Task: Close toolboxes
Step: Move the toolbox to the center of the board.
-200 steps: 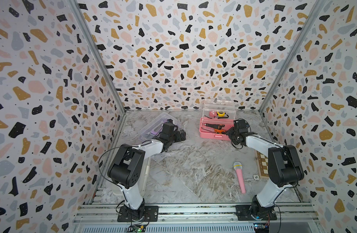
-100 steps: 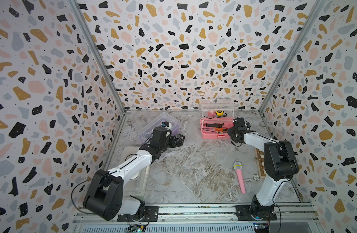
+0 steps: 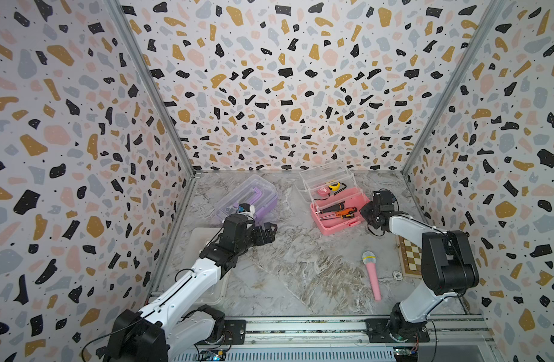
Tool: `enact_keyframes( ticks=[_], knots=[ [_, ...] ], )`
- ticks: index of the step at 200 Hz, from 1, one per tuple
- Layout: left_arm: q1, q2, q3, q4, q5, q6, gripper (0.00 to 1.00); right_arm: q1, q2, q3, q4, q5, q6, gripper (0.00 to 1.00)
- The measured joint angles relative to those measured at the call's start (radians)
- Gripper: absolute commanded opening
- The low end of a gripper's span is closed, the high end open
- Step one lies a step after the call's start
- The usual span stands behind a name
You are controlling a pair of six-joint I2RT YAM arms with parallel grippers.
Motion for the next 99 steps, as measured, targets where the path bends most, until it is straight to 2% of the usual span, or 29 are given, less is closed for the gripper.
enact_keyframes(
  ticks=[64,99],
  knots=[
    [0.000,0.003,-0.073,-0.012,0.003,-0.074,0.98,0.003,-0.152,-0.122,-0.087,-0.125,-0.228,0.01],
    [0.000,0.013,-0.085,-0.029,0.000,-0.087,0.91,0.005,-0.195,-0.156,-0.123,-0.175,-0.308,0.04]
  ],
)
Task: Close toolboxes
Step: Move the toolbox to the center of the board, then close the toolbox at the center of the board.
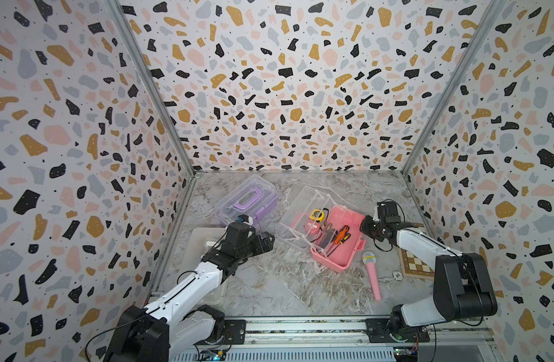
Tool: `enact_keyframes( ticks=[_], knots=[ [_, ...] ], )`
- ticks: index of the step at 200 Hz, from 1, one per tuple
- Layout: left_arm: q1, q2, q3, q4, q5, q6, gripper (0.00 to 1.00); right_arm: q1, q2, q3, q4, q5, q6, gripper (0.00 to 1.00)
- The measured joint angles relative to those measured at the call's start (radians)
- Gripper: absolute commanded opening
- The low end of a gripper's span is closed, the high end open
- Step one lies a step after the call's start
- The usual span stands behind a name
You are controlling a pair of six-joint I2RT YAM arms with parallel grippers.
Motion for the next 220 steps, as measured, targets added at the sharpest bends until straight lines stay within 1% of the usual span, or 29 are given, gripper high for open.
enact_keyframes(
  ticks=[20,26,40,64,77,107,123,145,161,179,185,220],
  knots=[
    [0.000,0.008,-0.010,-0.005,-0.001,-0.004,0.88,0.000,0.000,0.000,-0.004,-0.032,-0.025,0.05],
    [0.000,0.012,-0.014,-0.006,-0.001,-0.005,0.85,0.000,0.000,0.000,-0.003,-0.039,-0.031,0.06],
    [0.000,0.023,-0.030,-0.009,0.001,-0.006,0.76,0.000,0.000,0.000,-0.004,-0.055,-0.040,0.07],
    [0.000,0.043,-0.048,-0.019,0.020,-0.013,0.69,0.000,0.000,0.000,-0.003,-0.076,-0.045,0.09],
    [0.000,0.056,-0.048,-0.023,0.035,-0.012,0.64,0.000,0.000,-0.001,-0.003,-0.084,-0.046,0.10],
    [-0.007,0.090,-0.045,-0.022,0.059,-0.013,0.62,0.000,0.000,-0.006,0.002,-0.105,-0.049,0.13],
    [-0.015,0.117,-0.035,-0.022,0.064,-0.013,0.57,0.000,0.000,-0.010,0.008,-0.116,-0.049,0.13],
    [-0.042,0.159,-0.004,-0.013,0.067,-0.013,0.56,-0.002,0.000,-0.013,0.014,-0.126,-0.049,0.14],
    [-0.063,0.190,0.016,0.005,0.068,-0.013,0.49,-0.002,0.000,-0.014,0.017,-0.134,-0.049,0.14],
    [-0.080,0.220,0.026,0.024,0.068,-0.013,0.47,-0.002,0.000,-0.015,0.017,-0.141,-0.049,0.14],
    [-0.085,0.229,0.026,0.027,0.068,-0.013,0.45,-0.002,0.000,-0.015,0.017,-0.142,-0.049,0.14],
    [-0.102,0.259,0.026,0.029,0.055,-0.014,0.43,-0.002,-0.003,-0.015,0.016,-0.142,-0.050,0.14]
  ],
)
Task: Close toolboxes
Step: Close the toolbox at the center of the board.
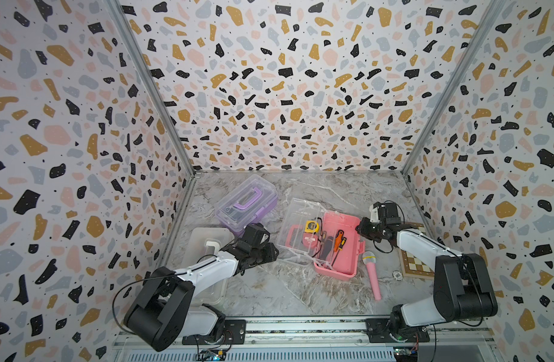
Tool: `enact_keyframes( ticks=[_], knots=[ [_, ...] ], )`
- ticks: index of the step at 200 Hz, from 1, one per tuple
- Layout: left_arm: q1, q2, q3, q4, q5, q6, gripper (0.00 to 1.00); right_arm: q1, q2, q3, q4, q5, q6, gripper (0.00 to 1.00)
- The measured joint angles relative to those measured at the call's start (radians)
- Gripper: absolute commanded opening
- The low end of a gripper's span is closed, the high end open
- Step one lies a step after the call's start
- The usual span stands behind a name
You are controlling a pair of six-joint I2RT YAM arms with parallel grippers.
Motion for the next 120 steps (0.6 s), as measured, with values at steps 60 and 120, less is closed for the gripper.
enact_keyframes(
  ticks=[60,120],
  knots=[
    [-0.014,-0.001,0.001,0.002,-0.035,-0.002,0.25,0.000,-0.017,-0.011,-0.009,-0.005,0.001,0.15],
    [-0.022,0.043,0.055,-0.040,-0.079,0.049,0.00,0.000,-0.060,-0.043,-0.004,-0.088,0.015,0.37]
  ],
)
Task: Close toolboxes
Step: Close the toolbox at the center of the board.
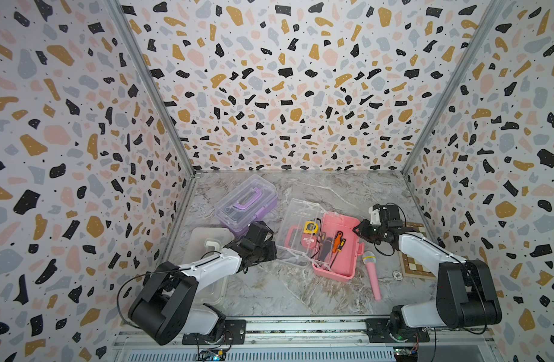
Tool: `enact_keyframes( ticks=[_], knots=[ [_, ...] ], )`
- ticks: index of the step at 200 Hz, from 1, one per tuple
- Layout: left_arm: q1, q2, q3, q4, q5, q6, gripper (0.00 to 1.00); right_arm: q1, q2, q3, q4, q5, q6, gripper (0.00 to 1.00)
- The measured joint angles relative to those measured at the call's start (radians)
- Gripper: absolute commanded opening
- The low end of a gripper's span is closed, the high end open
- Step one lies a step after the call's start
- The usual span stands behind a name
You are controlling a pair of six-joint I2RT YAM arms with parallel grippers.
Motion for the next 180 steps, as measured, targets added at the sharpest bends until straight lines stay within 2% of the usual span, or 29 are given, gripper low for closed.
enact_keyframes(
  ticks=[26,100,137,180],
  knots=[
    [-0.007,-0.002,0.045,-0.075,-0.031,0.042,0.00,0.004,-0.010,-0.020,0.025,-0.047,0.022,0.43],
    [-0.031,-0.088,0.217,-0.291,-0.275,0.242,0.00,0.061,0.032,-0.063,0.190,-0.128,0.103,0.43],
    [-0.109,-0.164,0.246,-0.301,-0.453,0.367,0.00,0.119,0.075,-0.064,0.285,-0.128,0.156,0.43],
    [-0.216,-0.226,0.251,-0.234,-0.591,0.476,0.00,0.171,0.139,-0.061,0.385,-0.114,0.219,0.43]
  ],
)
